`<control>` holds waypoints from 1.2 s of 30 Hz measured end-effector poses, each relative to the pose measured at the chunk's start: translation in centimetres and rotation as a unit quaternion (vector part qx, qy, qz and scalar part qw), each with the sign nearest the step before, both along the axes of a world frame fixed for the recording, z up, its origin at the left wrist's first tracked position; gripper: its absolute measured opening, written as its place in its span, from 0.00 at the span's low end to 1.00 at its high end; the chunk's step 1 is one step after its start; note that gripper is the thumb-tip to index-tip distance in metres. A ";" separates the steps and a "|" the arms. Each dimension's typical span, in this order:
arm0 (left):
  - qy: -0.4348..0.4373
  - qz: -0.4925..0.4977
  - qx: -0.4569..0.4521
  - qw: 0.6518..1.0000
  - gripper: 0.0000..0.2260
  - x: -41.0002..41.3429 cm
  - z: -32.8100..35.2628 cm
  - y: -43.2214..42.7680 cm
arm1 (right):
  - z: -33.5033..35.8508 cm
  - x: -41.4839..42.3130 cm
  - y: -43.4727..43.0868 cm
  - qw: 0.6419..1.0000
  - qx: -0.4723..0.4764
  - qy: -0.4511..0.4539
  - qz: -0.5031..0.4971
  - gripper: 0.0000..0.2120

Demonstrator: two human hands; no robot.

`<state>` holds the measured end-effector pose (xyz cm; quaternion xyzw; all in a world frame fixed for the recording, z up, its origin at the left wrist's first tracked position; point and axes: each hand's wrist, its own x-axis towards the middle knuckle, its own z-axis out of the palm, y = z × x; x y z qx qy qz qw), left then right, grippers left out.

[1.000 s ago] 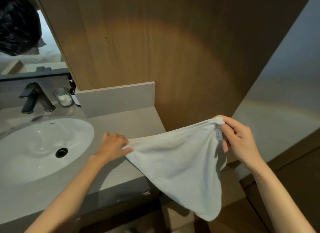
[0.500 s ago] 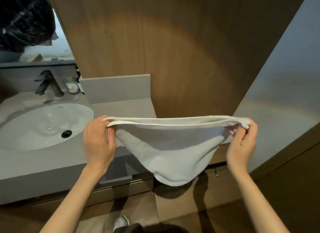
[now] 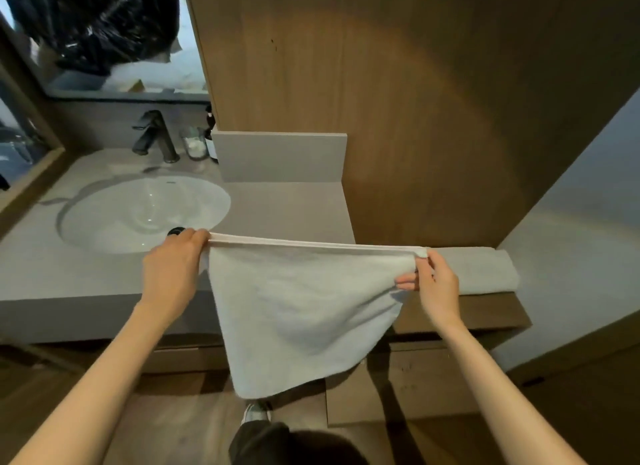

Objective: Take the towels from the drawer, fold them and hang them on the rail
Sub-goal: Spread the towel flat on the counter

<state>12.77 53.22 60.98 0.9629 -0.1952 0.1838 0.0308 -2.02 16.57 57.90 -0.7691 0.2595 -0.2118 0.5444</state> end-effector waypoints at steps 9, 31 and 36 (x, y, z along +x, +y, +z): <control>0.038 0.036 0.027 0.998 0.09 10.1 0.8 1.2 | 0.6 10.9 1.6 1.000 -0.005 -0.024 -0.005 0.09; 0.216 0.003 -0.191 0.958 0.07 31.9 -3.8 -2.1 | 0.2 27.8 0.3 0.990 -0.005 0.005 -0.139 0.10; 0.244 0.067 -0.254 0.934 0.03 33.4 -6.0 -3.3 | -1.5 30.7 -1.1 0.993 -0.014 0.030 -0.117 0.07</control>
